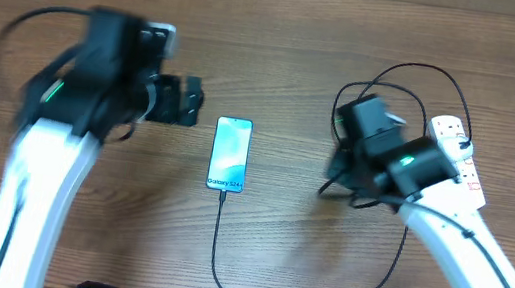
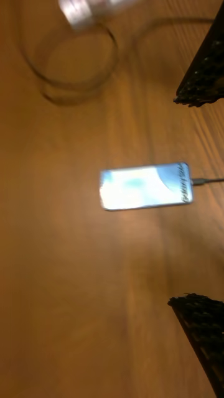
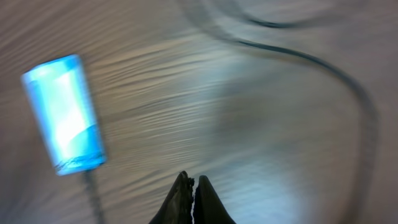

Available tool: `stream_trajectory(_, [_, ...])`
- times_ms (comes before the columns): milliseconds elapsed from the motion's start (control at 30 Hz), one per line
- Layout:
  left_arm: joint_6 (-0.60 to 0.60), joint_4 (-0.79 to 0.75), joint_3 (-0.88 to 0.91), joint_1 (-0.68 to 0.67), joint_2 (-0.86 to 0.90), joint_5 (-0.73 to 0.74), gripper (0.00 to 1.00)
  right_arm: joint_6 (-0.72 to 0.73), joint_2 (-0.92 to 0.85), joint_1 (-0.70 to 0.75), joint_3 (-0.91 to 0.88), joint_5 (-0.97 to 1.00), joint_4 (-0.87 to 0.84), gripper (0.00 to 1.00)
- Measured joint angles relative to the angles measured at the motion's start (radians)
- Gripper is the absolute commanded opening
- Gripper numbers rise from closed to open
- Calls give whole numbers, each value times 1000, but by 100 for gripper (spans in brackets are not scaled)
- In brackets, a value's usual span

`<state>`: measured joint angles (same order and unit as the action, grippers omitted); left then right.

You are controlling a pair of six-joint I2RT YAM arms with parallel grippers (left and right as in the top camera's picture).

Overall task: Plug charger to phone and switch on socket
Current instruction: 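Release the phone and withdraw both grippers away from it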

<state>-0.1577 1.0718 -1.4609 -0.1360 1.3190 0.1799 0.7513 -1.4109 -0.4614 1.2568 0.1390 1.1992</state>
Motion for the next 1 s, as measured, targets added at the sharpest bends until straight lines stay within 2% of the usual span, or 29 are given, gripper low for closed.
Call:
stream_trajectory(133, [-24, 66, -10, 0, -263, -76, 100, 38, 0, 227, 0, 20, 19, 4])
stream_trajectory(233, [-75, 143, -8, 0, -396, -169, 100, 24, -2, 411, 0, 21, -28, 4])
stream_trajectory(333, [-125, 237, -4, 0, -514, -257, 100, -34, -8, 576, 0, -14, -74, 4])
stream_trajectory(500, [-158, 354, -2, 0, -656, -335, 100, -133, -60, 775, 0, -81, -80, 4])
stream_trajectory(700, [-167, 495, 2, 0, -686, -358, 100, -261, -233, 893, 47, -148, -38, 4])
stream_trajectory(867, [-169, 596, 6, 0, -686, -365, 100, -325, -394, 905, 181, -177, 42, 4])
stream_trajectory(1000, [-169, 603, 8, 0, -686, -375, 100, -365, -444, 905, 259, -214, 41, 4])
